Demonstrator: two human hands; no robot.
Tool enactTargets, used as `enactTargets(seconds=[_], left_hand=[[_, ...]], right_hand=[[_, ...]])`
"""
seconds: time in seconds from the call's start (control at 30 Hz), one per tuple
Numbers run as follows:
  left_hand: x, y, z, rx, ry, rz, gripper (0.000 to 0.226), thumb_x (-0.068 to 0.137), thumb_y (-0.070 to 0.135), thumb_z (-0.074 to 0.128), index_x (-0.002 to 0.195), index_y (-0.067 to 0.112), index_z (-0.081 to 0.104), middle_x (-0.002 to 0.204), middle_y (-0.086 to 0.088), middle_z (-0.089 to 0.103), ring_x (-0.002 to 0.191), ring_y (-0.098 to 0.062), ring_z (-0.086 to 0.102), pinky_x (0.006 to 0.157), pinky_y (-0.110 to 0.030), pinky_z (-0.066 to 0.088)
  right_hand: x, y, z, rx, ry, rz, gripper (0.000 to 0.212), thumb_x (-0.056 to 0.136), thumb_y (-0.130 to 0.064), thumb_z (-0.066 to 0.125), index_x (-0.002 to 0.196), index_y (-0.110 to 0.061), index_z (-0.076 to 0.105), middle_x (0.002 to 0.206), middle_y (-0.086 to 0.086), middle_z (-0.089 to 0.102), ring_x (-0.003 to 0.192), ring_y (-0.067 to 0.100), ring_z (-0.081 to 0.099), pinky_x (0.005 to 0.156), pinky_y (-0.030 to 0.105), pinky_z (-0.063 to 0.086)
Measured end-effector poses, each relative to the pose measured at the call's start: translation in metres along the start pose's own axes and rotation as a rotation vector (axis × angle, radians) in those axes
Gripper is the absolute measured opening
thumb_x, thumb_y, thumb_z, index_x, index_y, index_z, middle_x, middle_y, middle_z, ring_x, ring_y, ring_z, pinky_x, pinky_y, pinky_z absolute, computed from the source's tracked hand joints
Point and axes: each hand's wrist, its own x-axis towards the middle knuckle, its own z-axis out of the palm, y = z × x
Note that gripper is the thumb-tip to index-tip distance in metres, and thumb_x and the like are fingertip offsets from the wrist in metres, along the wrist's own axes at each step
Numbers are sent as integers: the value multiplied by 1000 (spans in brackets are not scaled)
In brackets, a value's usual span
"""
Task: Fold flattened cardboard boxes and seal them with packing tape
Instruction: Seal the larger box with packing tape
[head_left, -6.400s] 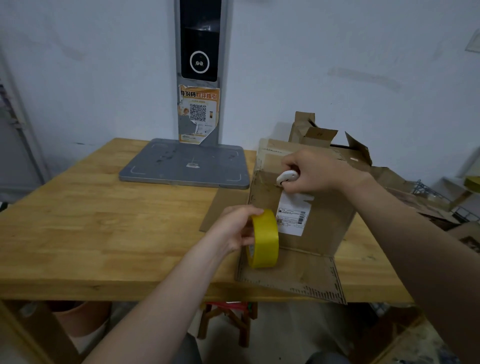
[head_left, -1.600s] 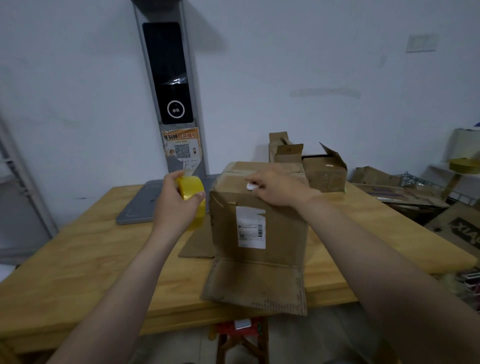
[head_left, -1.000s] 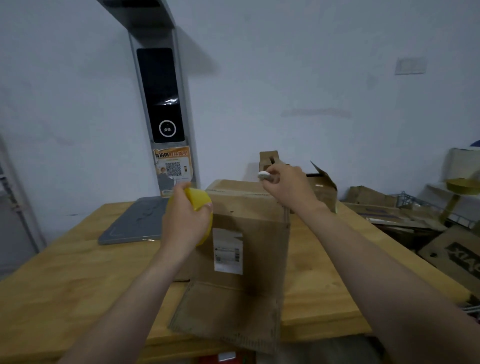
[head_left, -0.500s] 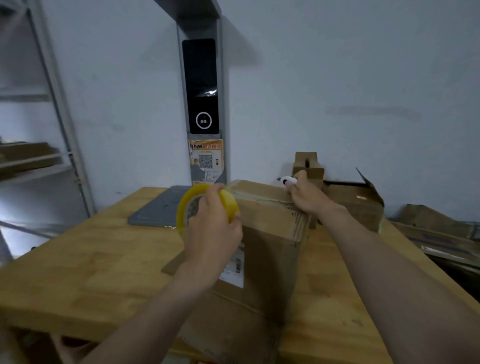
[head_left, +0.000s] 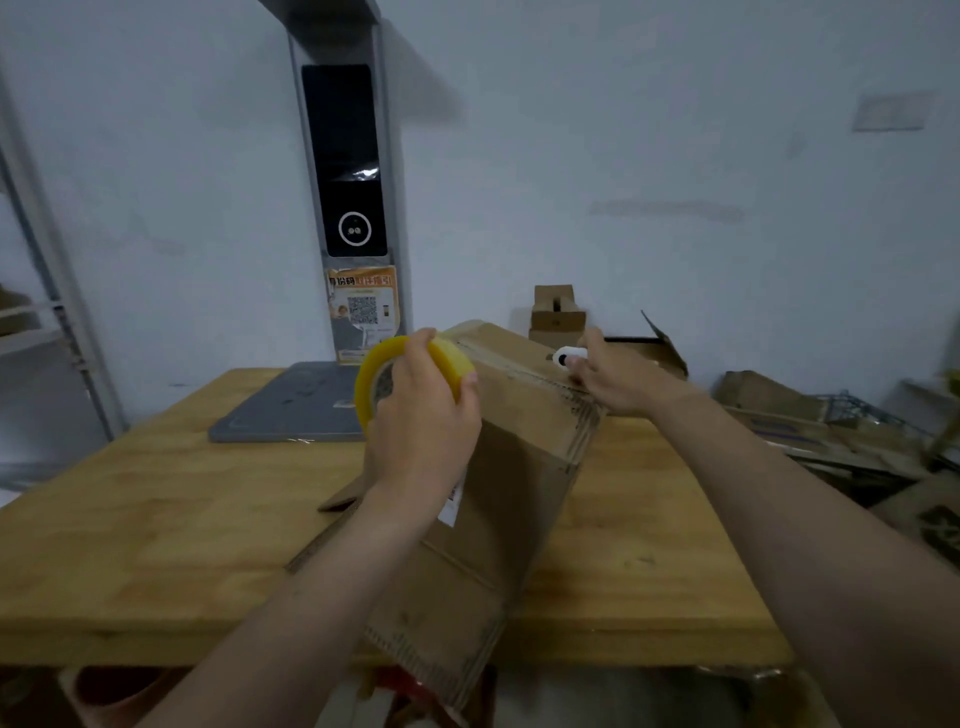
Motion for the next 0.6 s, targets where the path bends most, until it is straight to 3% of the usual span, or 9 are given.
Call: enactTargets(seconds=[0.1,0.3,0.5,0.6], left_hand=[[3,1,1,-33,-12,1,60,101,44,57,150,20,32,133,-7,57,103,-30,67,63,-34,45],[4,2,5,20,-85,-19,87,93,60,61,155,14,20,145,-14,42,117,-37,59,68,-36,42],[18,-2,21,130,-214,-87,105,82,53,80,153,15,12,144,-19,30,127,-39,48,74,-41,43],[25,-16,23,174,-287,-133,107,79,61,79,151,16,14,145,-20,33,130,-40,46,84,-47,48]], right_hand=[[-17,-4,-1,-15,35,-12,32,109,-40,33,127,-14,35,104,13,62,83,26,57,60,36,35],[-32,-17,10,-39,48,-7,25,109,-42,33,117,-19,36,101,10,60,84,29,59,64,39,40],[-10,-23,16,-53,158,-22,27,109,-40,34,119,-16,39,97,10,65,79,29,62,72,47,53],[16,-23,27,51,107,25,28,108,-39,36,122,-14,40,111,14,59,92,31,59,78,45,51]])
